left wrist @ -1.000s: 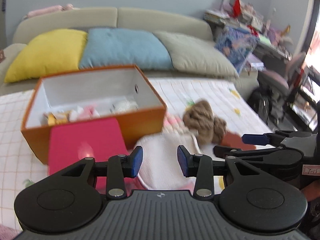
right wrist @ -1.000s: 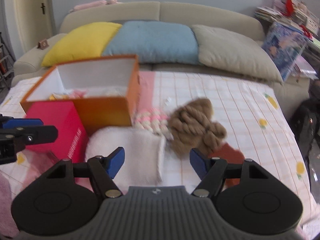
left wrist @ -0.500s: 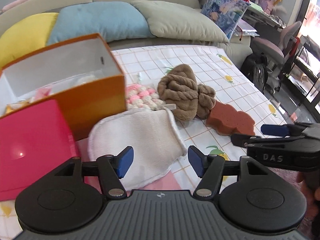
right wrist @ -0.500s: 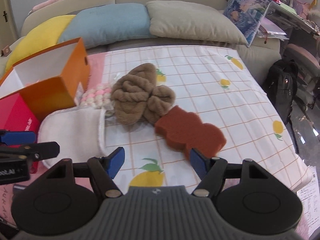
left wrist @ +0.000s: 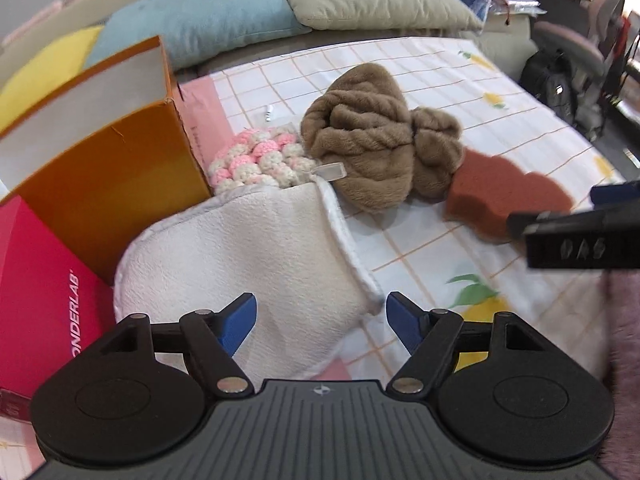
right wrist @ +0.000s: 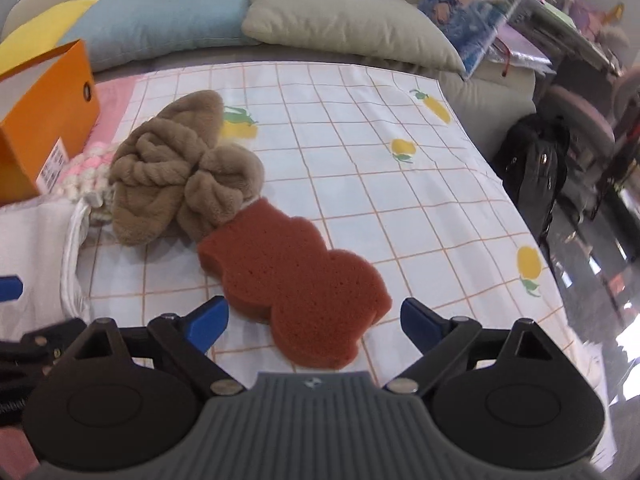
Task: Organize soft objects
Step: 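Grasp the red-brown sponge with the right tool while the left grasps the white slipper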
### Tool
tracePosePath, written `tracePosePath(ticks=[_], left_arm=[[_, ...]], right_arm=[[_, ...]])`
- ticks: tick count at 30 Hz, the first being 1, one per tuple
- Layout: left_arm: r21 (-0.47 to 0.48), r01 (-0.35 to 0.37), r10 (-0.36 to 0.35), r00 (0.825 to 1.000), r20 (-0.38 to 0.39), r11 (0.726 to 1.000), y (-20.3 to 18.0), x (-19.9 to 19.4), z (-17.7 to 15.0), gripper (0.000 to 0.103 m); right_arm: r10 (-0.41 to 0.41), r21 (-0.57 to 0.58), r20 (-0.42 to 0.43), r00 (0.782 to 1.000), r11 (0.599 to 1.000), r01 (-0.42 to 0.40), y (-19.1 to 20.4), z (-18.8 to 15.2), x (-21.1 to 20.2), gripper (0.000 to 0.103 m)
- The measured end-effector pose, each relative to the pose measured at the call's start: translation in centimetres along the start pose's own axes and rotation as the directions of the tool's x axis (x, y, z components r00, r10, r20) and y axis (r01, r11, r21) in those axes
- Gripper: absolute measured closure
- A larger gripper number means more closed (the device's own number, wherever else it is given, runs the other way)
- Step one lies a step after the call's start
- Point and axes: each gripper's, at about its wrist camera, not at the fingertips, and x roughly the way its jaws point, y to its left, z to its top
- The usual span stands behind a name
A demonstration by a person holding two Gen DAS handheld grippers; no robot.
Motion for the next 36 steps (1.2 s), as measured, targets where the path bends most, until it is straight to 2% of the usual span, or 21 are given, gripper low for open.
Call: tracePosePath(ticks=[11,13,15,19,21,23,24,26,29,36], left_arm=[[-0.013,-0.027,0.027,0.999,-0.034,1.000,0.0,1.9,-0.1,0.013],[-0.030,-0.014,0.013,0.999,-0.034,0.999,0.3,2.1,0.0,0.013],[-0.034,-0.006,0.005,0.999,-0.032,0.999,0.6,1.9,-0.1,0.017],[-0.030,0.001,-0.002,0.999,-0.032,1.000,0.9,1.7,-0.1,0.034],[-0.026,0.003,-0.003,0.999,-0.035,1.000,1.0,1.6,0.1,0.043],[-0.019,-0.004,0.003,0.999,-0.038,1.000,1.1,1.6,0.1,0.058],[-0.019,-0.007,0.006,0.999,-0.040,1.000,1.2,1.5,0.2,0.062],[-0.037,-0.002,0.000,0.999,-0.042,0.999,1.7,1.2,0.2,0.080],[-0.086,0.012,-0.014,1.000,-0.028,0.996,2.8,0.2,0.1,0.084],[-0.133,0.050,-0.044,0.998,0.048,0.990,5.0,-4.1,-0.7,0.085]], right_arm=[[0.039,0.051,-0.038,0.999,0.998,-0.037,-0.2,-0.2,2.3,0.012],[0.036,0.046,-0.041,0.998,0.998,-0.034,-0.2,-0.2,2.3,0.016],[0.042,0.054,-0.037,0.998,0.998,-0.040,-0.3,-0.3,2.2,0.020],[0.030,0.034,-0.043,0.999,0.999,-0.029,-0.1,-0.4,2.2,0.030],[-0.003,0.019,-0.051,0.999,1.000,0.004,0.1,-0.5,2.1,0.047],[0.006,0.015,-0.057,0.998,1.000,-0.006,0.1,-0.5,2.0,0.049],[0.009,0.012,-0.059,0.998,1.000,-0.008,0.1,-0.6,2.0,0.050],[0.014,0.011,-0.065,0.998,1.000,-0.013,0.1,-0.6,1.9,0.051],[0.031,0.025,-0.079,0.996,0.999,-0.029,-0.2,-0.7,1.3,0.053],[0.057,0.099,-0.072,0.996,0.994,-0.050,-0.9,-1.0,-1.1,0.053]])
